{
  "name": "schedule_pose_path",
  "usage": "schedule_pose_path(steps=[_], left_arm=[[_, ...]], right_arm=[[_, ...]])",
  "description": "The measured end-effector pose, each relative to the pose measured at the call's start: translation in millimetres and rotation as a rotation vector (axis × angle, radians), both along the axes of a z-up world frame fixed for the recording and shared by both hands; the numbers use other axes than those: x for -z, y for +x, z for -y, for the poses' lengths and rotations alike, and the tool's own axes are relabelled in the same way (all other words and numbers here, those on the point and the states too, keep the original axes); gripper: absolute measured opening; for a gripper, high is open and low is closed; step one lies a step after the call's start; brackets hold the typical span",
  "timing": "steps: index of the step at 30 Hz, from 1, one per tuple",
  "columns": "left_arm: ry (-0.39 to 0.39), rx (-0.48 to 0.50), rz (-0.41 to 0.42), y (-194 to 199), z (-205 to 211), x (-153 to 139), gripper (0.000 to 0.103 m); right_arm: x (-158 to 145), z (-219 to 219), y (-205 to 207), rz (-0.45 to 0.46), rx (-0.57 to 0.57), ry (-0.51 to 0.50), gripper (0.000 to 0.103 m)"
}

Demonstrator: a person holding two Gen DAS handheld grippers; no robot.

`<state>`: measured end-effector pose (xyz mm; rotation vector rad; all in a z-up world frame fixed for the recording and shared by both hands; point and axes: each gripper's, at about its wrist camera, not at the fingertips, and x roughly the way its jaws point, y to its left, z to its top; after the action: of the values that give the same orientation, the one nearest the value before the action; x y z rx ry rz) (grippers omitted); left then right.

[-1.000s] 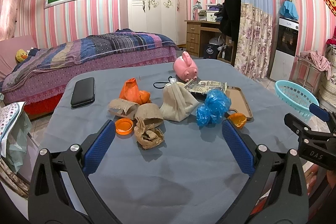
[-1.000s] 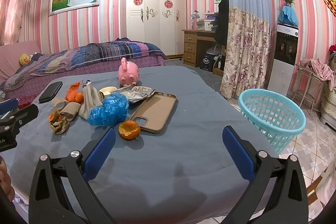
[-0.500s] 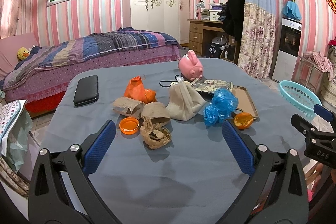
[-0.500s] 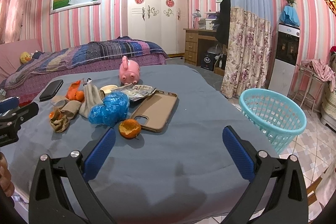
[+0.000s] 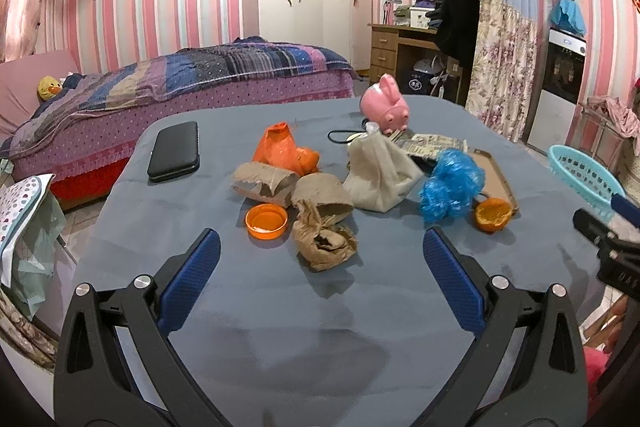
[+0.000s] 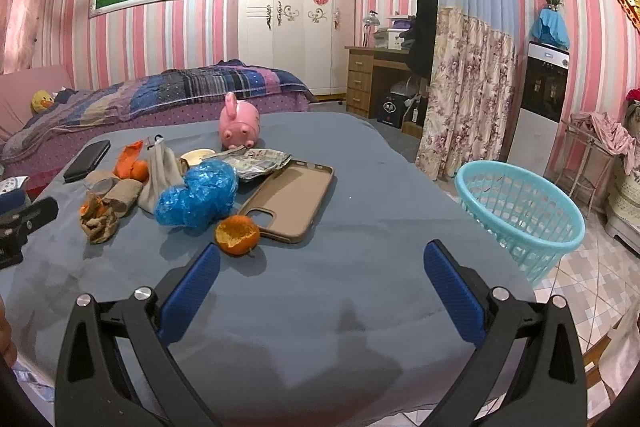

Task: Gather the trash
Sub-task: 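Grasp the crumpled brown paper with the left tool while the right tool grasps the orange peel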

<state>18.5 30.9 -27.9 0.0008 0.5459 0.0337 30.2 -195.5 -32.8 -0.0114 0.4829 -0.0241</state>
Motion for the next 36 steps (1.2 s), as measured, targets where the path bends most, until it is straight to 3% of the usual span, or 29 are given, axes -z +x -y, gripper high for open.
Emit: schedule_pose_path(steps=[9,11,13,15,17,18,19,24,29,31,36], left_arm=[[-0.022,0.013,-0.069,30,-7,23,0.098],[0.003,0.001,-0.086,38,-5,28,0.09],[-0.011,0.038,-0.11,45,-3,32,0.075],[-0.015,0.046,-0.127,51,-2,36,0.075],[-0.003,0.047,-0.162,59,1,42,0.067],[-0.005,0.055,-0.179,62,1,43,0.051],[-0.003,0.064,-0.192,63,1,45,0.043],[0.01,0.081,-0.16,56,0,36,0.036],[0.008,0.071,-0.101,43,-13,13,0.037],[-0.002,0.059,-0.082,39,-22,5,0.037],[0.007,0.022,-0.071,36,-39,-3,0.037]], right_arm=[[14,-4,24,-0.102,-0.015,-0.012,0.099],[15,-3,25,-0.094,-0.009,-0.016,0.099],[17,-3,28,-0.097,-0.014,-0.019,0.099],[18,-3,31,-0.106,-0.02,-0.019,0.099],[21,-3,35,-0.12,-0.025,-0.007,0.099],[22,-4,38,-0.128,-0.028,0.002,0.099],[25,-5,40,-0.135,-0.035,0.011,0.099],[31,-17,49,-0.149,-0.068,-0.006,0.099],[35,-28,66,-0.181,-0.115,-0.001,0.098],[34,-31,72,-0.185,-0.128,-0.002,0.086],[34,-30,89,-0.22,-0.154,0.038,0.066]])
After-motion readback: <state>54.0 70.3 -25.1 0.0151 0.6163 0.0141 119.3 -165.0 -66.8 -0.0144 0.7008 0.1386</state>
